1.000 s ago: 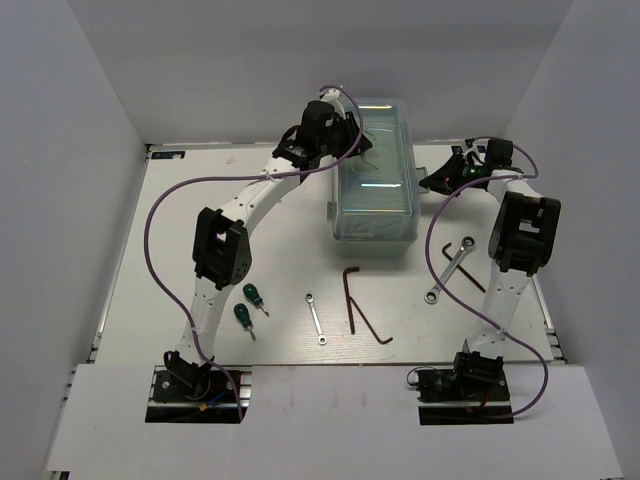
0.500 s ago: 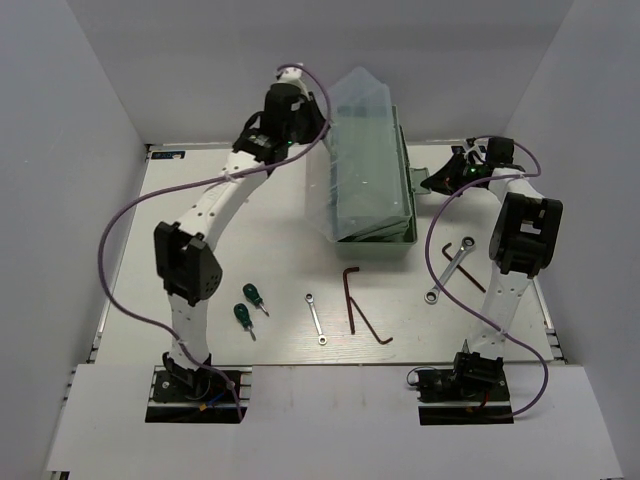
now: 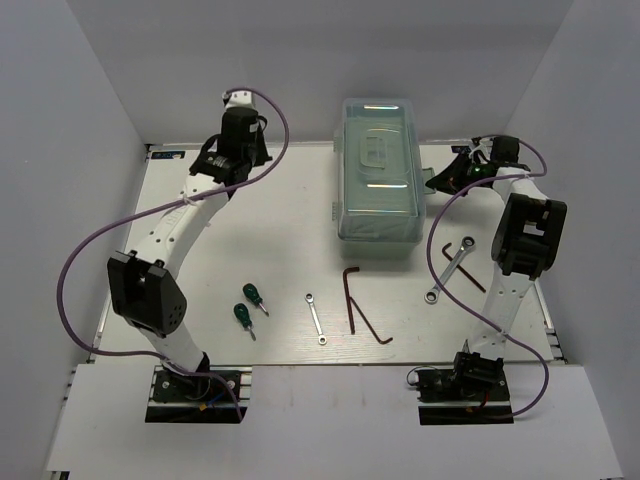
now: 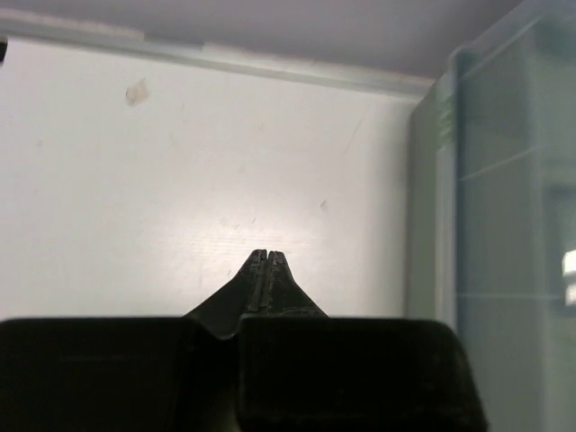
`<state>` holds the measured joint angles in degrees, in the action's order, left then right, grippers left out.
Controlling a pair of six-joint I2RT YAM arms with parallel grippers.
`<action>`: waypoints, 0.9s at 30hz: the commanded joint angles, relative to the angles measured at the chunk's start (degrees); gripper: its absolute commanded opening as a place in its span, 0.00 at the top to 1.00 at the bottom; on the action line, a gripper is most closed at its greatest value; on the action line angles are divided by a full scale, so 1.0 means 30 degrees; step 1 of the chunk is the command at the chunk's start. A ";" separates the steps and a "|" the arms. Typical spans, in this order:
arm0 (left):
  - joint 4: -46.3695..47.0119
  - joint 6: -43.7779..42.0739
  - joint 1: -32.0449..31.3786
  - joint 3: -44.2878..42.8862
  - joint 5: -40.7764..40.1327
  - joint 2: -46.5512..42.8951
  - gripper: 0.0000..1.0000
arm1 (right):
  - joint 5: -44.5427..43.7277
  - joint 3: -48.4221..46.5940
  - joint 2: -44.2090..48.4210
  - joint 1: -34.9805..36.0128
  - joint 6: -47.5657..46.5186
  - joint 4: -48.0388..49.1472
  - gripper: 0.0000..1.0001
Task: Sort the tools into containers
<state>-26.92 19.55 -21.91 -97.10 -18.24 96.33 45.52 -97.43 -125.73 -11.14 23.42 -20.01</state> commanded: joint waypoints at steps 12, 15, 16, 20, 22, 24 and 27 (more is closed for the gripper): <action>0.6890 -0.0339 -0.0224 0.0035 1.5094 0.0344 0.75 | -0.1345 -0.0718 0.0603 -0.0565 -0.0481 -0.0449 1.00; 0.6892 0.0863 -0.0399 -0.2223 1.6861 0.2425 0.44 | -0.1168 -0.0893 0.0485 -0.0507 -0.0716 -0.0741 0.84; 0.6573 0.0866 -0.0401 -0.2552 1.6861 0.2778 0.41 | -0.1255 -0.1009 0.0427 -0.0536 -0.0804 -0.0916 0.63; 0.5725 0.0839 -0.0577 -0.2265 1.4587 0.2986 0.38 | -0.3478 0.0036 0.2263 -0.0594 -0.2761 -0.1302 0.10; 0.5079 0.0837 -0.0577 -0.1448 1.3003 0.2783 0.41 | -0.5141 0.0715 0.4656 -0.0507 -0.4192 -0.0775 0.10; 0.4841 0.0837 -0.0577 -0.0133 1.1298 0.2488 0.66 | -0.6586 0.1566 0.6333 -0.0303 -0.4844 -0.0103 0.10; 0.5336 0.1100 -0.0577 0.1393 1.0972 0.2254 1.00 | -0.6562 0.1715 0.8737 0.0397 -0.5842 0.0428 0.46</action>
<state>-9.98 22.26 -23.83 -96.84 18.52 105.23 28.99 -91.05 -109.71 -12.03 11.11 -23.75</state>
